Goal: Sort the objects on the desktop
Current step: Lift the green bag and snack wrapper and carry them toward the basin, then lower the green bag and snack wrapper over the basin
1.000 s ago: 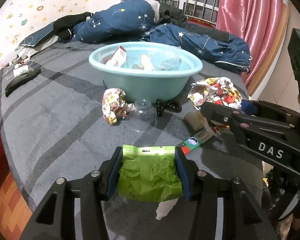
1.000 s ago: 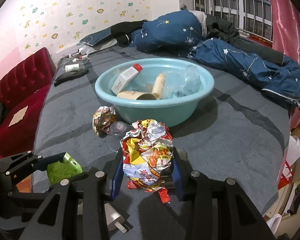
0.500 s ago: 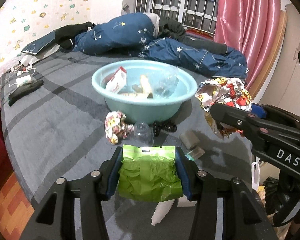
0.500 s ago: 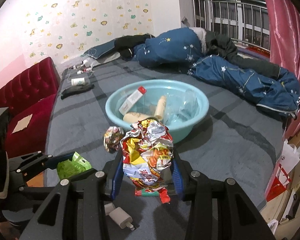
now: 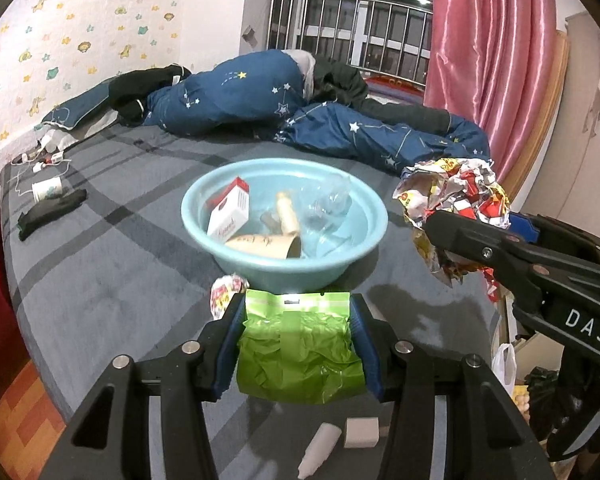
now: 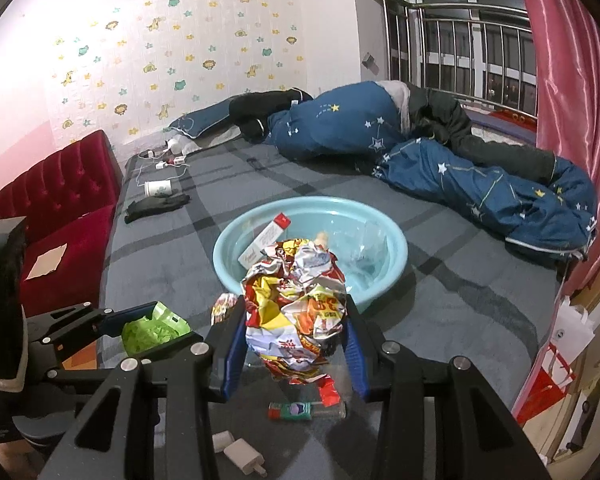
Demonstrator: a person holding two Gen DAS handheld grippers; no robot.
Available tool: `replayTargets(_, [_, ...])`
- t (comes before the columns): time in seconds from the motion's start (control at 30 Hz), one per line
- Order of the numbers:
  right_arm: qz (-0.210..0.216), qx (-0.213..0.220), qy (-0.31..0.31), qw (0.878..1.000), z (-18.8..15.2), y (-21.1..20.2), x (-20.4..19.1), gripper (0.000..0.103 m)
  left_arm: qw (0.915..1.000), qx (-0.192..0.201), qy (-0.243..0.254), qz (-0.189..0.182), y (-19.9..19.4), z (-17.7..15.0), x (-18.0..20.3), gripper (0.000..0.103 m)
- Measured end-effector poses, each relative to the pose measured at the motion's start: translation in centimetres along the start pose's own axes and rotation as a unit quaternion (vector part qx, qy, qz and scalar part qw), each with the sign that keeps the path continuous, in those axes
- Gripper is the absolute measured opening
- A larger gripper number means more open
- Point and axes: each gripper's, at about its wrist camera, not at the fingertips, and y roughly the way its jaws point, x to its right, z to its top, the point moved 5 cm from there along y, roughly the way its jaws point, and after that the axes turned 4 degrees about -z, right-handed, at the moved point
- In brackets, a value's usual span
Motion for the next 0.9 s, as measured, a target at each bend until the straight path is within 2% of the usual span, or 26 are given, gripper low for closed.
replayTargets(0.33, [0.0, 0.011, -0.01, 1.0, 2.0, 0.5, 0.2, 0.046, 0.9999, 0.012, 0.008, -0.002, 0.4, 2.4, 0.3, 0.055])
replayTargets(0.9, [-0.005, 0.015, -0.038, 0.999, 4.8, 4.0, 0.3, 0.046, 0.9997, 0.021, 0.011, -0.009, 3.0, 5.8, -0.3, 0.055])
